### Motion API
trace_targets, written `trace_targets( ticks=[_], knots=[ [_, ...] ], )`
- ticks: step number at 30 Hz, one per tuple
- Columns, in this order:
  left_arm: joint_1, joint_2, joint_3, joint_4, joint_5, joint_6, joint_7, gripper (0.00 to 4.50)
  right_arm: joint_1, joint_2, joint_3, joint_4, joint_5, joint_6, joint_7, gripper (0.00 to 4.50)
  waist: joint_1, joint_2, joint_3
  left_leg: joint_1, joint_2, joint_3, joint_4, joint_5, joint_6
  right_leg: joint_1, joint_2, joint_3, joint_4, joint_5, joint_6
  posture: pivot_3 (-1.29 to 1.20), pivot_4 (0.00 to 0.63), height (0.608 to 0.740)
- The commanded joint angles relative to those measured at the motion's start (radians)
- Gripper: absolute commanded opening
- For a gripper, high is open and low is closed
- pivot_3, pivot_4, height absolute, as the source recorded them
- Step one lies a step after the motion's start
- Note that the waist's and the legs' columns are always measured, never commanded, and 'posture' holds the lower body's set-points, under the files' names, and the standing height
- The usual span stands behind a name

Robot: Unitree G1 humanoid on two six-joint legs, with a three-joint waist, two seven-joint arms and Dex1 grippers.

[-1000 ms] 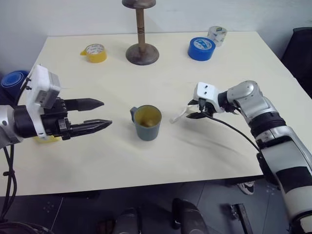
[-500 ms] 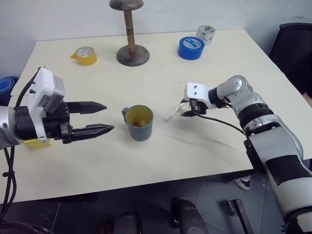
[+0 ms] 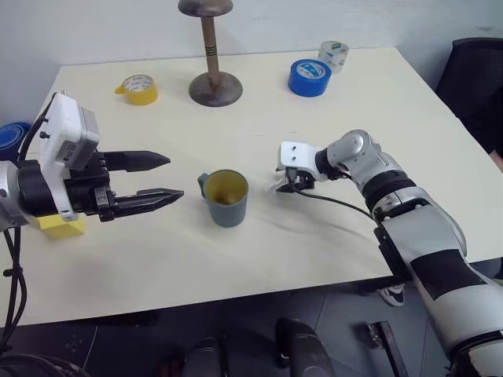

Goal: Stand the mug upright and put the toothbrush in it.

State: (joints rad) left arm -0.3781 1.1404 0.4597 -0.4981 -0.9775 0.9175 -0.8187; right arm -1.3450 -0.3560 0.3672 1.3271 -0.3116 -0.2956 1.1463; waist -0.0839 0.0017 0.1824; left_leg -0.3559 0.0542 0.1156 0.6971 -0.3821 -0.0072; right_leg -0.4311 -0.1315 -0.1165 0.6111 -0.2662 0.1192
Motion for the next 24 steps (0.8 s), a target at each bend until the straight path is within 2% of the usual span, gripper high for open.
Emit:
trace_targets(
  ticks=[1, 2, 7, 15, 19, 24],
  knots=[
    [-0.012, 0.014, 0.021, -0.003, 0.009, -0.01, 0.012, 3.26, 0.009, -0.008, -0.007, 0.017, -0.017, 0.05, 0.068, 2.52, 0.001, 0.0, 0.0, 0.0, 0.0, 0.0, 0.0, 0.0, 0.0, 0.0, 0.0, 0.0, 0.0, 0.0, 0.0, 0.0, 0.15, 0.74],
    [-0.01, 0.013, 0.024, -0.002, 0.012, -0.011, 0.013, 3.26, 0.008, -0.01, -0.008, 0.016, -0.019, 0.049, 0.083, 2.35, 0.001, 0.0, 0.0, 0.0, 0.0, 0.0, 0.0, 0.0, 0.0, 0.0, 0.0, 0.0, 0.0, 0.0, 0.0, 0.0, 0.15, 0.74],
    [-0.01, 0.009, 0.026, 0.0, 0.013, -0.014, 0.019, 3.26, 0.017, -0.017, -0.009, 0.011, -0.031, 0.067, 0.149, 0.66, 0.001, 0.0, 0.0, 0.0, 0.0, 0.0, 0.0, 0.0, 0.0, 0.0, 0.0, 0.0, 0.0, 0.0, 0.0, 0.0, 0.15, 0.74],
    [-0.019, 0.004, 0.007, 0.004, 0.027, -0.031, 0.013, 3.26, 0.028, -0.015, -0.01, 0.007, -0.041, 0.083, 0.128, 0.66, 0.0, 0.0, 0.0, 0.0, 0.0, -0.001, 0.0, 0.0, 0.0, 0.001, 0.0, 0.0, 0.0, 0.0, 0.0, 0.0, 0.15, 0.74],
    [-0.033, 0.004, -0.013, 0.017, 0.04, -0.045, 0.004, 3.26, 0.036, -0.019, -0.033, 0.007, -0.02, 0.125, 0.138, 0.03, 0.001, 0.0, 0.0, 0.001, 0.0, -0.001, 0.001, 0.0, 0.0, 0.002, 0.0, 0.0, 0.0, 0.0, 0.0, 0.0, 0.15, 0.74],
    [-0.048, -0.006, -0.042, 0.033, 0.05, -0.063, -0.01, 3.26, 0.059, -0.031, -0.071, -0.024, 0.01, 0.142, 0.187, 0.03, 0.003, 0.0, 0.0, 0.001, 0.0, -0.001, 0.001, 0.0, 0.0, 0.003, 0.0, 0.0, 0.0, 0.0, 0.0, 0.0, 0.15, 0.74]
  ],
)
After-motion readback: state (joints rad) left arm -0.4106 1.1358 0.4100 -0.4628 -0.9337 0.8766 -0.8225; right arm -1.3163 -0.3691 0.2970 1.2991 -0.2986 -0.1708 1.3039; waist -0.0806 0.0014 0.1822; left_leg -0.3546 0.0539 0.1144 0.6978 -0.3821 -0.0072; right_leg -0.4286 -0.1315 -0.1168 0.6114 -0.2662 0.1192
